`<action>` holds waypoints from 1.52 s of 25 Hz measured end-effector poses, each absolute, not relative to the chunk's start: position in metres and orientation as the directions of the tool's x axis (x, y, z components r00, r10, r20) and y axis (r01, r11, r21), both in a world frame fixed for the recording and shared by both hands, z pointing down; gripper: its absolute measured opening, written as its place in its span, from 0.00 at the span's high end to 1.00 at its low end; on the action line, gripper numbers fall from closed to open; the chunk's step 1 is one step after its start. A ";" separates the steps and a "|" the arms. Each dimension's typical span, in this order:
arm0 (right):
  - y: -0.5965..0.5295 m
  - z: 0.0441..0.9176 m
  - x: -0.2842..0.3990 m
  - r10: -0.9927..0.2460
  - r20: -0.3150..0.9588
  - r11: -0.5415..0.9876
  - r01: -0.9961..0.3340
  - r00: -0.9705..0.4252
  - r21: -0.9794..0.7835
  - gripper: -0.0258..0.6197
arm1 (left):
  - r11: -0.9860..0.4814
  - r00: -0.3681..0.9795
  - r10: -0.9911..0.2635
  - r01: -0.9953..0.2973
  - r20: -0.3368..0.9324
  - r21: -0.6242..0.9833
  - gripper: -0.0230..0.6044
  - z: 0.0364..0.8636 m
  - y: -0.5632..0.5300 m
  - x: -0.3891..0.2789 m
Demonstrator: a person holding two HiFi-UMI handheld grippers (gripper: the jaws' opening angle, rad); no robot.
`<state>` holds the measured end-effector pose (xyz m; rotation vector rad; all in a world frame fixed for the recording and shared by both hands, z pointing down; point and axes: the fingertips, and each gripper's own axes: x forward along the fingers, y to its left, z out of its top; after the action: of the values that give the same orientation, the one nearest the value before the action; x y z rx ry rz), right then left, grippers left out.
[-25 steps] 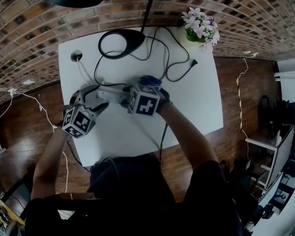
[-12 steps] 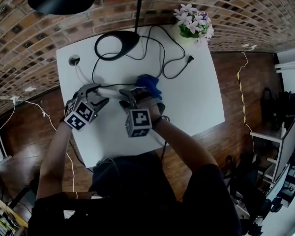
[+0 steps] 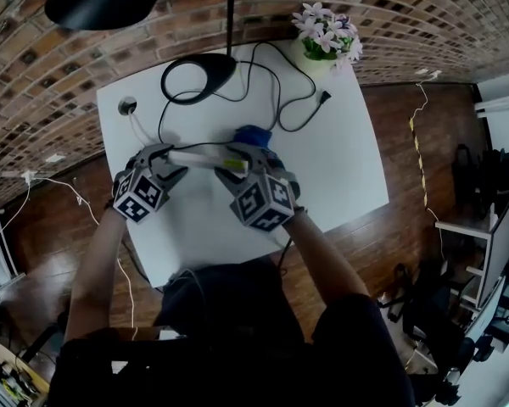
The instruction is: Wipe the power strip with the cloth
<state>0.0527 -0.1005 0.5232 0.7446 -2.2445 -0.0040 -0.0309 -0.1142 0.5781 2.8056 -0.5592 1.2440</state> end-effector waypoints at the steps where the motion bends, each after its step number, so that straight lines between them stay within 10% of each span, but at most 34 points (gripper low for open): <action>1: -0.108 0.514 0.074 -0.560 0.649 0.773 -0.606 -0.514 0.187 0.61 | -0.936 0.616 -0.312 -0.331 0.723 -0.122 0.54 0.578 -0.114 -0.031; 8: -0.123 0.578 0.156 -0.460 0.853 0.704 -0.687 -0.245 0.182 0.63 | -0.935 0.596 -0.309 -0.335 0.741 -0.120 0.54 0.578 -0.116 -0.031; 12: -0.117 0.582 0.148 -0.482 0.848 0.724 -0.646 -0.222 0.243 0.86 | -0.921 0.582 -0.327 -0.374 0.744 -0.112 0.54 0.580 -0.116 -0.030; 20: -0.120 0.522 0.180 -0.635 0.733 0.403 -0.914 -0.245 0.043 0.88 | -0.900 0.556 -0.351 -0.422 0.754 -0.108 0.54 0.580 -0.121 -0.024; 38: -0.108 0.542 0.133 -0.558 0.795 0.449 -0.892 -0.237 0.050 0.89 | -0.900 0.522 -0.346 -0.420 0.780 -0.118 0.54 0.584 -0.122 -0.022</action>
<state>0.1326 -0.1080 0.5423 1.2177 -1.9232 0.5437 -0.0216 -0.1216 0.5841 2.6657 -0.6717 1.3371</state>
